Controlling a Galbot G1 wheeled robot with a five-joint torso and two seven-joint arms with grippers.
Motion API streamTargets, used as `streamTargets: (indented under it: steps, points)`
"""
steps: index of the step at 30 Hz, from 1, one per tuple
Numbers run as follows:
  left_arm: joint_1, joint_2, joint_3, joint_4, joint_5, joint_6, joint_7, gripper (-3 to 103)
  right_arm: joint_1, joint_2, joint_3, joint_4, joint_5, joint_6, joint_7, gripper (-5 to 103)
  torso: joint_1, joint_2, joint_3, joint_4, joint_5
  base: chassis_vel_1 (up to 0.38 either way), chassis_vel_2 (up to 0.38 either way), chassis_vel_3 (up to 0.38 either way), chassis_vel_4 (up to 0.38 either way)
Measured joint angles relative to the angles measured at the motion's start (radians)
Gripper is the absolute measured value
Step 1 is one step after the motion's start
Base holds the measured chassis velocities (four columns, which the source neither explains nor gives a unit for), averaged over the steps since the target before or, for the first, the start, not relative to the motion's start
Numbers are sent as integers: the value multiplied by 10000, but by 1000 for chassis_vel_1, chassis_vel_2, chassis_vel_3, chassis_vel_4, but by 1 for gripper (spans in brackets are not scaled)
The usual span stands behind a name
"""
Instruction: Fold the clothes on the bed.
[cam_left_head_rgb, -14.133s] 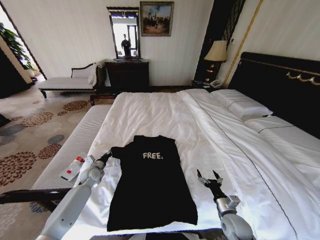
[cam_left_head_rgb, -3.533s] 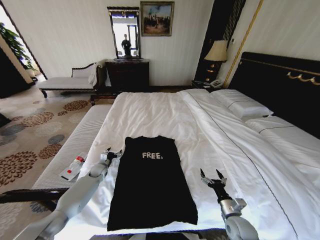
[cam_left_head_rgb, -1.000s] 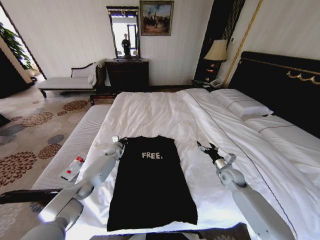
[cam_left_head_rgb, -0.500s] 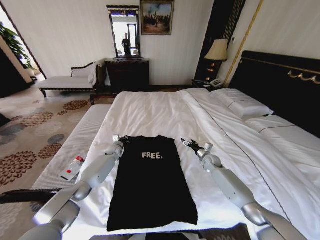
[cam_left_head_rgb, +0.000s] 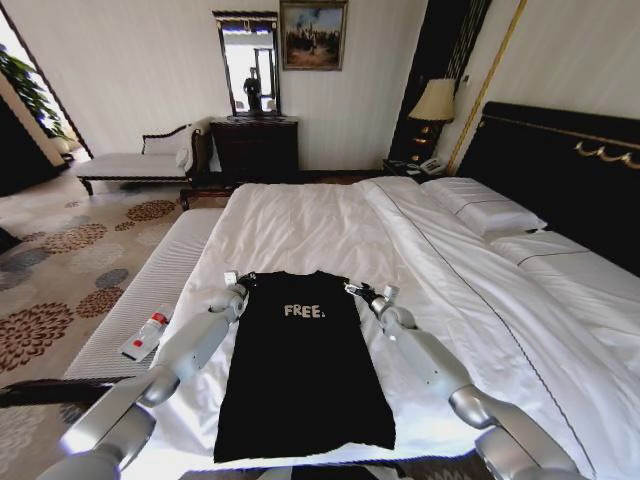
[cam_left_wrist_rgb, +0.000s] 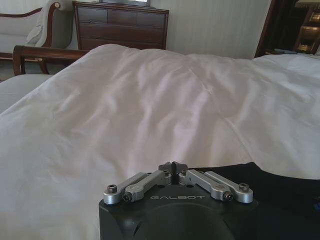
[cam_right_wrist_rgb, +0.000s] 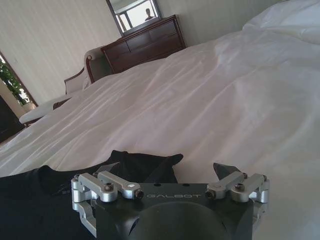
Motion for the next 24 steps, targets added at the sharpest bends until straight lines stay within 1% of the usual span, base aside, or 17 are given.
streamTargets:
  steps: [5,8,10,14,15,18,20,24]
  points:
    - [6,-7,6,-4,54,18,-4,1,142,159,-82,-342,117,-53,25,101,0,0,0,-3,0,0,0,0,0]
    - [14,-8,49,-6,86,34,-12,1,269,279,-31,-682,293,-96,72,86,0,-1,0,1,2,0,0,0,0]
    - [14,-9,53,-6,85,34,-12,1,274,269,-31,-698,304,-96,65,86,0,-1,0,1,2,0,0,0,0]
    - [16,-16,85,-5,85,35,-11,1,303,206,-62,-712,325,-99,41,65,0,0,0,-3,3,0,0,0,0]
    - [16,-16,85,-5,85,35,-11,1,303,206,-62,-712,325,-99,41,65,0,0,0,-3,3,0,0,0,0]
    - [27,-25,87,-8,85,37,-10,1,359,228,-125,-777,444,-99,40,48,0,0,0,-1,2,0,0,0,0]
    - [31,-26,87,-11,85,38,-10,1,369,238,-147,-798,449,-99,38,48,0,0,0,-1,1,0,0,0,0]
    - [47,-27,87,-14,83,41,-7,1,432,308,-262,-976,441,-71,-10,27,-1,0,0,-2,2,0,0,0,0]
